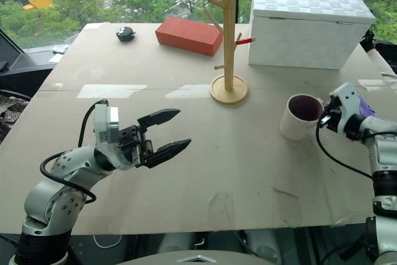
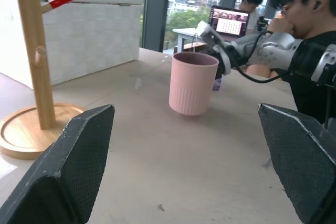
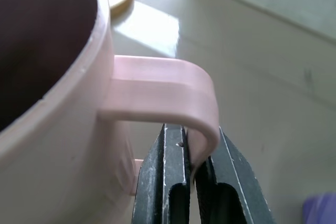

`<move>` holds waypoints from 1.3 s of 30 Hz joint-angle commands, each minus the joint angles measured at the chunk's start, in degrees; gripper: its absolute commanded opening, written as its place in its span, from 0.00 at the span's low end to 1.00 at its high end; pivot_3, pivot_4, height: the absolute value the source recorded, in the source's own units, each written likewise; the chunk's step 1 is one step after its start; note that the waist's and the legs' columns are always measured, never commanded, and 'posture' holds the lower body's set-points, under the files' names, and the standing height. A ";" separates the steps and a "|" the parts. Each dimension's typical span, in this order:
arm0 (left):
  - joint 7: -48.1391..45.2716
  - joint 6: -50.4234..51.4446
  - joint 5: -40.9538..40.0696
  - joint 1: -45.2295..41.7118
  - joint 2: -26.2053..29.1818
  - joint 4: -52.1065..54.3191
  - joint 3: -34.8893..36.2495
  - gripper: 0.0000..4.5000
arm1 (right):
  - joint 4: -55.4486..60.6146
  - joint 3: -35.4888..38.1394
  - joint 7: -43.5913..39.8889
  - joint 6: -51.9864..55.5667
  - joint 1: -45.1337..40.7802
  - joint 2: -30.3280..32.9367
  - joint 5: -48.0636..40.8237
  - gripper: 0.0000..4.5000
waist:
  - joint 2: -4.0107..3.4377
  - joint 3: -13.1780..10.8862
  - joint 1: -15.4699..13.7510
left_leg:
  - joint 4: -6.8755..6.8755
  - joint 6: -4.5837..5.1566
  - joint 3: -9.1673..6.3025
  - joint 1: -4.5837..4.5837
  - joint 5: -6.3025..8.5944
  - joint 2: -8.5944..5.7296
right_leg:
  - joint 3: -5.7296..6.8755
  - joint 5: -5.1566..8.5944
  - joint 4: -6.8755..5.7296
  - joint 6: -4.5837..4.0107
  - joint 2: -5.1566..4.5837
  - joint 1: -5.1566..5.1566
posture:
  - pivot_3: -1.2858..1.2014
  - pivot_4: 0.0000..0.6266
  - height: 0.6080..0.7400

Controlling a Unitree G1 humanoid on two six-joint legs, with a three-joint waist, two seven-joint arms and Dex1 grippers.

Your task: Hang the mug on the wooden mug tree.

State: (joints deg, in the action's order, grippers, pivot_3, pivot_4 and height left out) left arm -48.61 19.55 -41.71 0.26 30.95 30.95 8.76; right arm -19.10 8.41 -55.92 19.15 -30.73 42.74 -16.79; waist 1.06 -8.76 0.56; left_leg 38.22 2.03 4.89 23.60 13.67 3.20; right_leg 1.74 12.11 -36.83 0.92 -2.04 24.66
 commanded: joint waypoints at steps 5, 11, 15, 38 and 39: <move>0.97 -7.34 -2.09 5.06 -4.65 3.12 3.78 1.00 | 0.94 -7.18 -4.55 3.47 -19.80 -0.09 1.43 0.02 | 0.03 0.00 -0.17 | -0.05 -0.01 -0.08 0.08 0.00 0.03 | 0.02 -0.11 0.02 -0.23 0.01 0.04 | 0.52 0.24 1.00; 1.46 -7.85 -7.11 9.17 -5.44 3.64 8.21 1.00 | -12.50 -13.71 -6.97 1.71 -35.66 -3.92 6.62 0.02 | 0.02 -0.02 -0.09 | -0.11 0.06 0.11 0.17 0.04 0.03 | 0.01 -0.13 0.07 -0.25 -0.05 0.21 | 0.52 0.24 1.00; 1.01 -9.31 -7.29 11.86 -6.17 3.78 9.54 1.00 | -20.94 -15.58 -7.41 -1.13 -41.94 -7.38 9.22 0.02 | 0.02 -0.02 0.09 | -0.10 0.12 0.18 0.18 0.09 0.03 | -0.02 -0.12 0.09 -0.25 -0.07 0.22 | 0.52 0.24 1.00; 2.33 -14.08 -9.74 15.21 -6.94 6.15 11.24 1.00 | -49.42 -16.34 -0.31 -16.60 -53.33 -17.56 20.44 0.48 | -0.01 -0.04 0.19 | -0.14 0.12 0.28 0.19 0.09 0.08 | -0.08 -0.14 0.03 -0.28 -0.11 0.31 | 0.52 0.24 1.00; 2.86 -13.19 -10.50 14.46 -6.42 5.79 11.33 1.00 | -48.67 -15.87 -1.22 -16.17 -53.11 -16.70 19.98 0.58 | -0.02 -0.04 0.16 | -0.14 0.12 0.27 0.20 0.09 0.08 | -0.08 -0.14 0.03 -0.28 -0.11 0.31 | 0.52 0.24 1.00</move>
State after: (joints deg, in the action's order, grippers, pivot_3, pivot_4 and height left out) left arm -46.53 5.61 -50.25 15.40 23.77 35.48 19.79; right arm -69.98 -9.59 -56.18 3.36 -81.82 24.07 4.12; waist 1.04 -8.80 0.73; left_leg 38.07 2.15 5.17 23.81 13.76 3.28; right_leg 1.67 11.97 -36.81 0.64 -2.15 24.97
